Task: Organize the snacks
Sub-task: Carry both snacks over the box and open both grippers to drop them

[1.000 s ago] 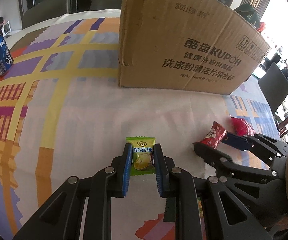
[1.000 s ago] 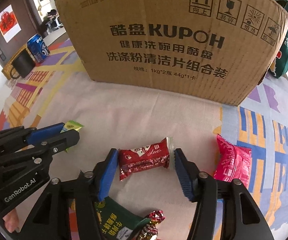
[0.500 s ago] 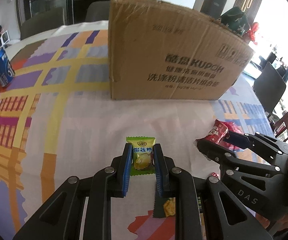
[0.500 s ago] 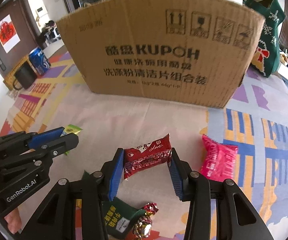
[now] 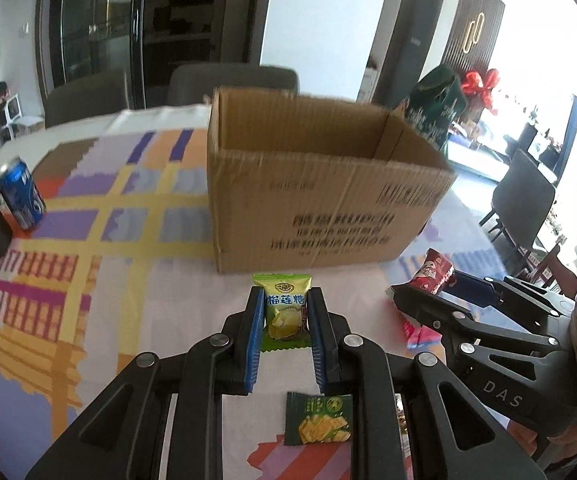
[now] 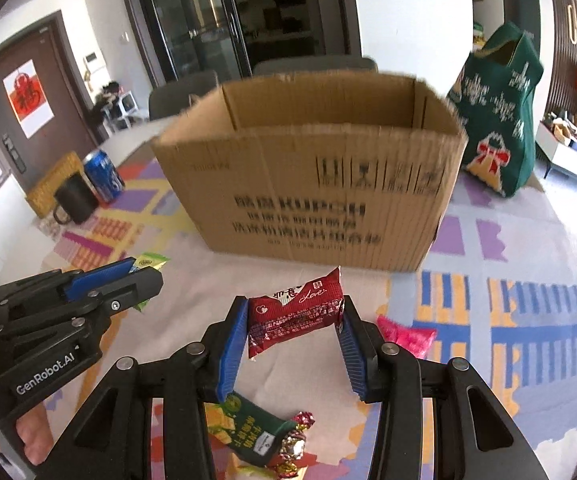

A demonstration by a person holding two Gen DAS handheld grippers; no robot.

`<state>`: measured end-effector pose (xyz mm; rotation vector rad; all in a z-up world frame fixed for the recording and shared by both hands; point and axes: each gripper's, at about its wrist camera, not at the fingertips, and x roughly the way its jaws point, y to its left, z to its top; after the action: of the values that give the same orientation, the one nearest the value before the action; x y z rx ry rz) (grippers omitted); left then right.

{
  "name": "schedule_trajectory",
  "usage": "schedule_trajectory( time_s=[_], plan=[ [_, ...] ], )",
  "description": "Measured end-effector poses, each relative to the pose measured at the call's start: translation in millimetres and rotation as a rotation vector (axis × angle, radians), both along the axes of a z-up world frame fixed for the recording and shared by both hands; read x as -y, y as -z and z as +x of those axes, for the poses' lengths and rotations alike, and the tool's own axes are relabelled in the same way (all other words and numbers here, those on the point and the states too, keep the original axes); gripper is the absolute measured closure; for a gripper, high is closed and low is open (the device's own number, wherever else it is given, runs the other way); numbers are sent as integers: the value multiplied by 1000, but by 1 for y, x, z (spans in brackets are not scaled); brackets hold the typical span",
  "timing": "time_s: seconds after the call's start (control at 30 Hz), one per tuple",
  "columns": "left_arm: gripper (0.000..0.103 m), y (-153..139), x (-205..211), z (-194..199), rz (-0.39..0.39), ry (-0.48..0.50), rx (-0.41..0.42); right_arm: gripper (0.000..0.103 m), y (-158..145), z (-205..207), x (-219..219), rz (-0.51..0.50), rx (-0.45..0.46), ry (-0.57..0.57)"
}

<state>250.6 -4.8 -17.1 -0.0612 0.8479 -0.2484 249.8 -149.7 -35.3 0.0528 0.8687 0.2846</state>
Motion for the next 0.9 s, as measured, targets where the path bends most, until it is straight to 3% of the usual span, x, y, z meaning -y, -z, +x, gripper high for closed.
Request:
schedule_trajectory(
  time_s=[0.4,0.9],
  plan=[
    [81,-48,9,12,15,16,114,58,-48,7,2,17,111,6],
    [81,-80,15,54,44,23,173,58,-84,49,10,21,169,23]
  ],
)
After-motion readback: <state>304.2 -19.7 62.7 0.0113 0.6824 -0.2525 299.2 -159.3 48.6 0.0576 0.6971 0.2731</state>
